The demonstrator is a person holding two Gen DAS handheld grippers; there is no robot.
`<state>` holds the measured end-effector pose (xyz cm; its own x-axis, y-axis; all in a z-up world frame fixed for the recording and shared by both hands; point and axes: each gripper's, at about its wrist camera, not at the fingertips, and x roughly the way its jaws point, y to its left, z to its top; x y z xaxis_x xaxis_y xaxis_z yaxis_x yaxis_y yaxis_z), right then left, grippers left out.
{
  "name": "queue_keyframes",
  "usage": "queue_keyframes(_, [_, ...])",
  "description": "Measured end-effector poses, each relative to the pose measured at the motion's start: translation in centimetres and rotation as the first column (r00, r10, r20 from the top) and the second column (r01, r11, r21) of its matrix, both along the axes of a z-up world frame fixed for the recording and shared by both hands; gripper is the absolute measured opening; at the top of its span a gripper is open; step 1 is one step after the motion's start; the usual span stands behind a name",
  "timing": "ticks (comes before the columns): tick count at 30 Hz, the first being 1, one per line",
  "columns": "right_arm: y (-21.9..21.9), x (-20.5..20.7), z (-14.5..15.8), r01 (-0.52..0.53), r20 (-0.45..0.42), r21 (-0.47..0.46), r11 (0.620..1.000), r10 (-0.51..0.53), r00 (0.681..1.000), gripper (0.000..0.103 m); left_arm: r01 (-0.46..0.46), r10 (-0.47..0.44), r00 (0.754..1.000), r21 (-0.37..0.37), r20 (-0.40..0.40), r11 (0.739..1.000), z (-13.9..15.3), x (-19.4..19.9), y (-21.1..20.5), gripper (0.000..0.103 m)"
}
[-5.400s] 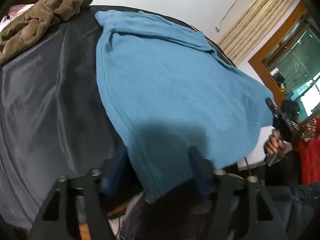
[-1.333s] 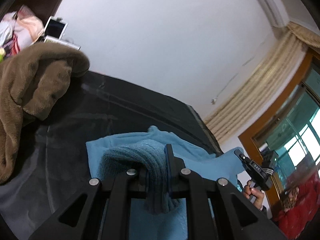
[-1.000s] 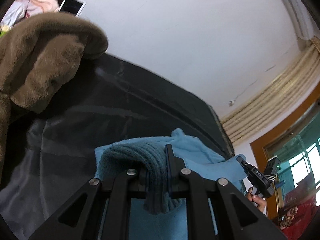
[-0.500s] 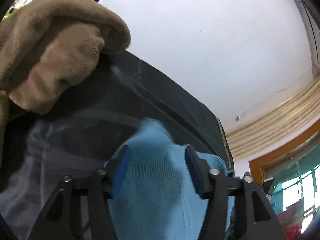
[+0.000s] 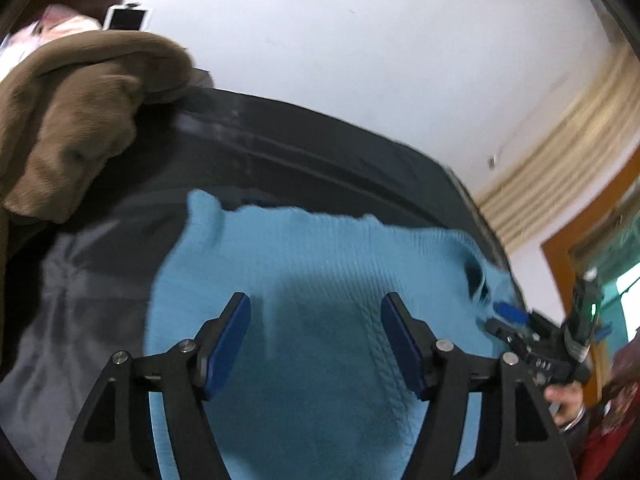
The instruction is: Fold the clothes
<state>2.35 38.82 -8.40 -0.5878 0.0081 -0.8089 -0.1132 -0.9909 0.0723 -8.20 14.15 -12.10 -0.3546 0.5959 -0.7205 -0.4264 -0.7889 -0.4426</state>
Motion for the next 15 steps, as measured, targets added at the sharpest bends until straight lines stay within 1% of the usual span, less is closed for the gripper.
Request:
queue_keyframes(3, [0.4,-2.1,-1.1,0.019,0.039,0.018,1.0,-0.02,0.999,0.08,0.005,-0.005,1.0,-0.015,0.008,1.0,-0.9,0.1,0.9,0.072])
queue_keyframes(6, [2.2,-4.2,-1.2,0.084,0.029,0.027,0.996,-0.085,0.996,0.08,0.0,0.0,1.0,-0.018,0.002,1.0,-1.3,0.2,0.9,0.072])
queue_keyframes(8, [3.9,-4.8,-0.8,0.151,0.0,0.006,0.988,-0.151,0.989,0.08,-0.007,0.007,1.0,-0.01,0.003,1.0,-1.4,0.1,0.7,0.072])
queue_keyframes(11, [6.5,-5.4,0.0,0.262,-0.05,-0.037,0.964,-0.263,0.963,0.08,-0.013,0.013,1.0,-0.013,-0.007,1.0,-1.6,0.3,0.5,0.072])
queue_keyframes(13, [7.2,-4.8,0.7,0.329,-0.089,-0.013,0.944,-0.329,0.94,0.081,-0.012,0.012,1.0,-0.014,-0.02,1.0,-1.8,0.5,0.1,0.073])
queue_keyframes(15, [7.0,-3.2,1.6,0.364,-0.148,0.009,0.931,-0.359,0.922,0.081,-0.012,0.012,0.999,-0.011,-0.039,1.0,-2.1,0.7,-0.2,0.074])
